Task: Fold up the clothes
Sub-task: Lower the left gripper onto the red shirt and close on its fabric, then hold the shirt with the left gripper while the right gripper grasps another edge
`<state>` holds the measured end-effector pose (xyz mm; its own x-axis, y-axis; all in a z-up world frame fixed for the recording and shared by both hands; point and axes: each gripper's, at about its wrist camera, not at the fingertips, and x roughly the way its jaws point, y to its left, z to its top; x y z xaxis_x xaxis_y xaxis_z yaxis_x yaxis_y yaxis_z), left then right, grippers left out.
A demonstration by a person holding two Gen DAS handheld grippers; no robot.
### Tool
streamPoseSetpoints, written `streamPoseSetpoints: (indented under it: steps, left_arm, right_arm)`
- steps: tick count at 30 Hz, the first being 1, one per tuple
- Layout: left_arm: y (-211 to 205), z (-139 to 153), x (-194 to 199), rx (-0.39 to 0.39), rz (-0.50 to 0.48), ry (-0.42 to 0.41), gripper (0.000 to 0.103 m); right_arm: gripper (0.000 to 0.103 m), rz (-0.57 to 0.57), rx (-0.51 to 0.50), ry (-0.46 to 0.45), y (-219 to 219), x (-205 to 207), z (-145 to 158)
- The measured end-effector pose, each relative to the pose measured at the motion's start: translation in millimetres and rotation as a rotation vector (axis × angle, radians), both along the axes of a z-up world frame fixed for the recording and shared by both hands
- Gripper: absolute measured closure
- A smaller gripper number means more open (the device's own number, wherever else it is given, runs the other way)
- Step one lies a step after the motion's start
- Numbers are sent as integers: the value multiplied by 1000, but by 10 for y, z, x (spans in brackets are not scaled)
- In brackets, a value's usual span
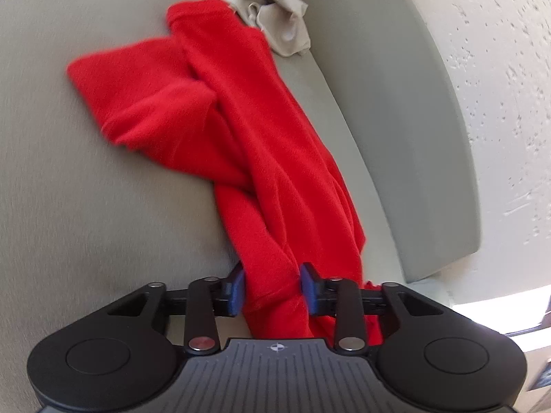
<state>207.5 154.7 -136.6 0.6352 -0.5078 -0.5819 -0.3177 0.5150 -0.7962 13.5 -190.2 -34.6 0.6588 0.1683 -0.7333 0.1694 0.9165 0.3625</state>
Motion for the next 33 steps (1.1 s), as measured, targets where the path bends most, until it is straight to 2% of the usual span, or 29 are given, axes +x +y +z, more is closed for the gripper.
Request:
streamPoseSetpoints:
  steps: [2, 3, 7, 11, 14, 15, 17, 19, 23, 25, 27, 31, 33]
  left_arm:
    - [63, -57, -58, -45, 22, 7, 86]
    - [94, -83, -87, -66, 34, 10, 94]
    - [107, 197, -260, 15, 76, 11, 97]
    - [97, 626, -589, 96, 18, -6, 97]
    - [81, 712, -728, 217, -15, -33, 97]
    - [69, 644, -743, 235, -28, -25, 97]
    - [112, 342, -736, 202, -18, 9, 97]
    - [151, 116, -738, 161, 5, 27, 95]
    - [234, 33, -762, 109, 20, 5, 92]
    - [253, 34, -747, 116, 6, 5, 86]
    - [262, 8, -760, 115, -3, -2, 86]
    - [249, 9, -789, 124, -26, -16, 86]
    - [253, -24, -746, 128, -32, -18, 86]
  right_arm:
    - [14, -6, 6, -5, -9, -12, 16]
    - [14, -4, 8, -6, -6, -16, 23]
    - [14, 3, -7, -21, 24, -37, 74]
    - [14, -10, -35, -43, 18, -16, 135]
    - [14, -17, -56, -60, 18, 14, 178]
    - [14, -11, -65, -66, 35, 75, 188]
    - [28, 35, -108, -89, 134, 269, 207]
    - [38, 95, -161, -111, 261, 497, 219]
    - [39, 168, -225, -107, 551, 995, 123]
    - [38, 183, -248, -100, 684, 1230, 48]
    - [39, 171, -284, -82, 784, 1428, -51]
    - [45, 46, -212, -1, 732, 1683, -124]
    - [43, -17, -175, 40, 706, 1810, -160]
